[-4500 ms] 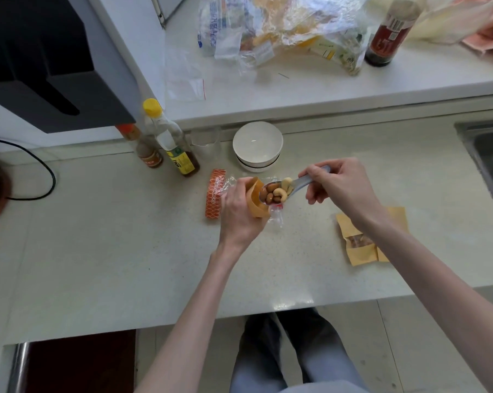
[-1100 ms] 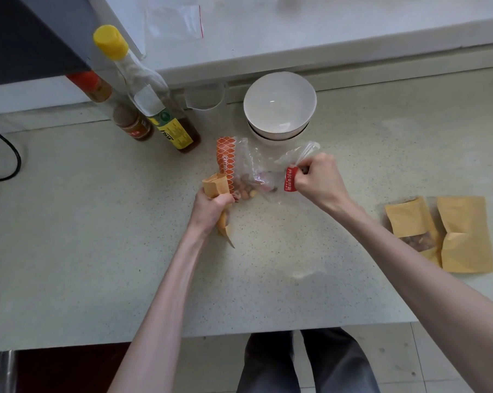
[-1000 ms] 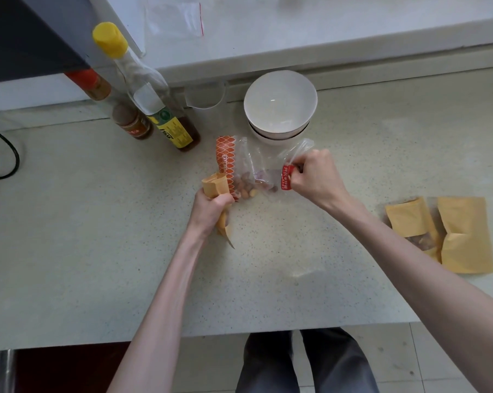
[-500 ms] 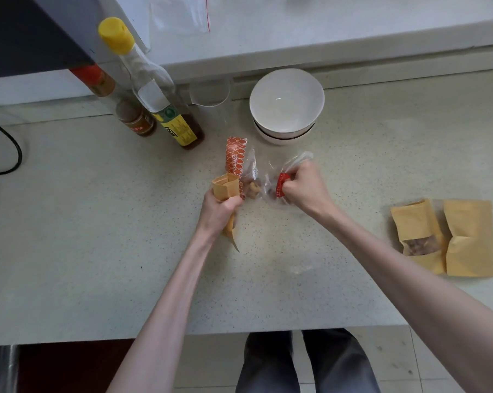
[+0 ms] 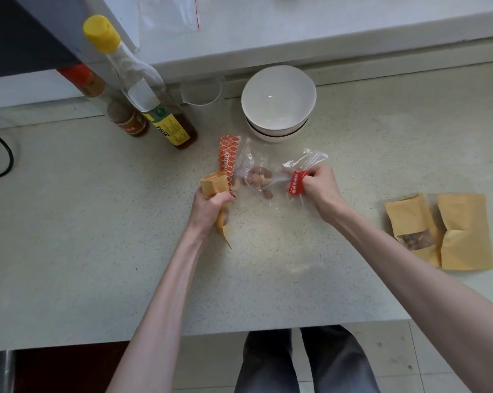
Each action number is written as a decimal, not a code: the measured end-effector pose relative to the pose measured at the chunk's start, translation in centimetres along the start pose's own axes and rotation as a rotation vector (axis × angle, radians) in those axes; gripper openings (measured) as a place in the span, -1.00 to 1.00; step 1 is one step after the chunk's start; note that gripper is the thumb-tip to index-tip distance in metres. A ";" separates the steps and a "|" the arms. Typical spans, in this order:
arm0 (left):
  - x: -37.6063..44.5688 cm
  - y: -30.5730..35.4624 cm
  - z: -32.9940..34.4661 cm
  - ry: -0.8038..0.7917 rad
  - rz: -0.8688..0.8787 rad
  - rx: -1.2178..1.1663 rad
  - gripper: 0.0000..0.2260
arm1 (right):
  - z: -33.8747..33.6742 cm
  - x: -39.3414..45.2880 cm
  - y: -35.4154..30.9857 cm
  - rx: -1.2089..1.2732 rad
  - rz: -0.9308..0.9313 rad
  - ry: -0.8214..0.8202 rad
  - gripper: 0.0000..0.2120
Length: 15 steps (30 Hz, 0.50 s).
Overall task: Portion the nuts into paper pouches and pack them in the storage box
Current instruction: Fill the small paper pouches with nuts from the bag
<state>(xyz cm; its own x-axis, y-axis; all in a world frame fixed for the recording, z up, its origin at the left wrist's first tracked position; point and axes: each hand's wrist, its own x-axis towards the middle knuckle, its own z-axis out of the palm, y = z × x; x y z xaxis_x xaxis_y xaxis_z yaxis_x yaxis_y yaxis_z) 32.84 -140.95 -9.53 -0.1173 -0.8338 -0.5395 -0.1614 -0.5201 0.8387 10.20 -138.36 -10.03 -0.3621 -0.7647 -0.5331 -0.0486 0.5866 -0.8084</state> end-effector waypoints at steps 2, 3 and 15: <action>0.0 0.0 0.0 0.006 -0.001 0.000 -0.87 | -0.8 -0.1 -0.1 0.036 0.010 0.016 -0.80; 0.0 -0.1 0.0 0.011 0.002 0.001 -0.88 | -1.2 -0.2 -0.1 0.057 0.008 0.020 -0.81; -0.4 0.7 0.3 0.032 -0.045 0.006 -0.89 | -5.5 -1.0 0.3 0.183 -0.008 0.054 -0.84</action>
<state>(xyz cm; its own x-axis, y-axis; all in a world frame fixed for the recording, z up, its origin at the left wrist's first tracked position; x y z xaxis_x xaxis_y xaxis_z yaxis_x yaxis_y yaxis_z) 32.51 -140.96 -8.74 -0.0781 -0.8150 -0.5741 -0.1719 -0.5563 0.8130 5.40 -136.00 -8.36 -0.4121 -0.7507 -0.5164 0.1167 0.5186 -0.8470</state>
